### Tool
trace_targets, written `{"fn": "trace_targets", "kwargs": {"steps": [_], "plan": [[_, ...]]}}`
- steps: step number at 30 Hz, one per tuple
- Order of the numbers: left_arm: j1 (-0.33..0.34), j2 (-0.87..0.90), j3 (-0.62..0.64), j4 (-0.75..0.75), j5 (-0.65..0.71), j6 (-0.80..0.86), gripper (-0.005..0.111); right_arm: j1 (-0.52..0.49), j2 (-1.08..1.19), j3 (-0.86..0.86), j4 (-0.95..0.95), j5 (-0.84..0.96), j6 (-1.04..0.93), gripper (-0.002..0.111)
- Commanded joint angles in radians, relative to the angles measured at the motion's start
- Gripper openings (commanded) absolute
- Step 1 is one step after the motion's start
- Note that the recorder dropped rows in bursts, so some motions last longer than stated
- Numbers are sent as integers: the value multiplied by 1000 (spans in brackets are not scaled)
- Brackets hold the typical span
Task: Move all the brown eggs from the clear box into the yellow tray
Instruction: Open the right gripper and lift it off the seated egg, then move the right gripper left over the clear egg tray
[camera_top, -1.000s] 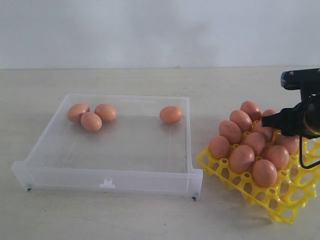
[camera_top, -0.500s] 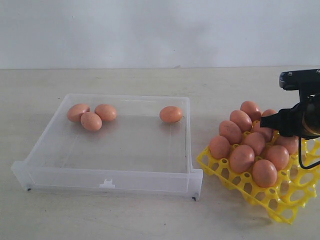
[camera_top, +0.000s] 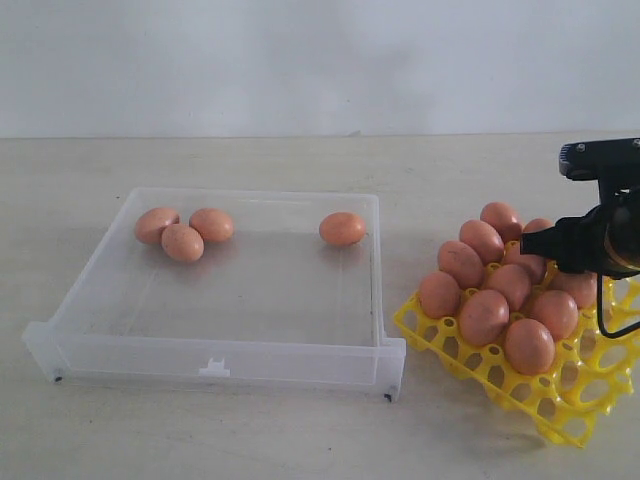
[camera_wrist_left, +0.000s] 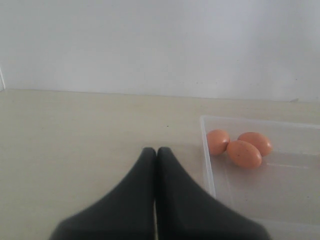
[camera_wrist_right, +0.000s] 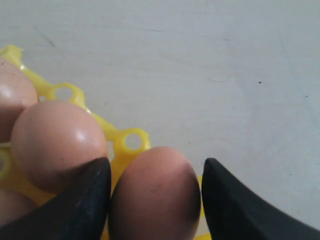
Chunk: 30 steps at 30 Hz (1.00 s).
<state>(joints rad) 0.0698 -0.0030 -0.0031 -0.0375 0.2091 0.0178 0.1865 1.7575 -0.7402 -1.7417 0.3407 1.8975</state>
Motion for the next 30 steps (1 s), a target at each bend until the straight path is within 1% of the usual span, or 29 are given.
{"fn": "trace_targets", "kwargs": {"steps": [1, 5, 9, 11, 14, 17, 19, 21, 24, 25, 27, 28, 30], "plan": [[1, 3, 3, 2, -6, 2, -4, -7, -2, -3, -3, -2, 3, 53], [1, 3, 3, 2, -6, 2, -4, -7, -2, -3, -3, 4, 3, 53], [1, 3, 3, 2, -6, 2, -4, -7, -14, -3, -3, 85, 3, 53], [1, 3, 3, 2, -6, 2, -4, -7, -60, -3, -3, 108, -4, 52], [1, 3, 3, 2, -6, 2, -4, -7, -129, -3, -3, 99, -4, 50], [1, 3, 3, 2, -6, 2, -4, -7, -155, -3, -3, 0, -22, 50], [1, 3, 3, 2, -6, 2, -4, -7, -155, -3, -3, -22, -11, 50], [1, 3, 3, 2, -6, 2, -4, -7, -168, -3, -3, 7, -11, 50], [1, 3, 3, 2, -6, 2, -4, -7, -251, -3, -3, 49, -13, 50], [1, 3, 3, 2, -6, 2, -4, -7, -287, -3, -3, 19, -25, 50], [1, 3, 3, 2, -6, 2, -4, 32, -344, -19, -3, -101, -85, 50], [1, 3, 3, 2, -6, 2, -4, 72, -358, -42, -3, -195, -116, 50], [1, 3, 3, 2, -6, 2, -4, 145, -357, -87, -3, -295, -150, 50]]}}
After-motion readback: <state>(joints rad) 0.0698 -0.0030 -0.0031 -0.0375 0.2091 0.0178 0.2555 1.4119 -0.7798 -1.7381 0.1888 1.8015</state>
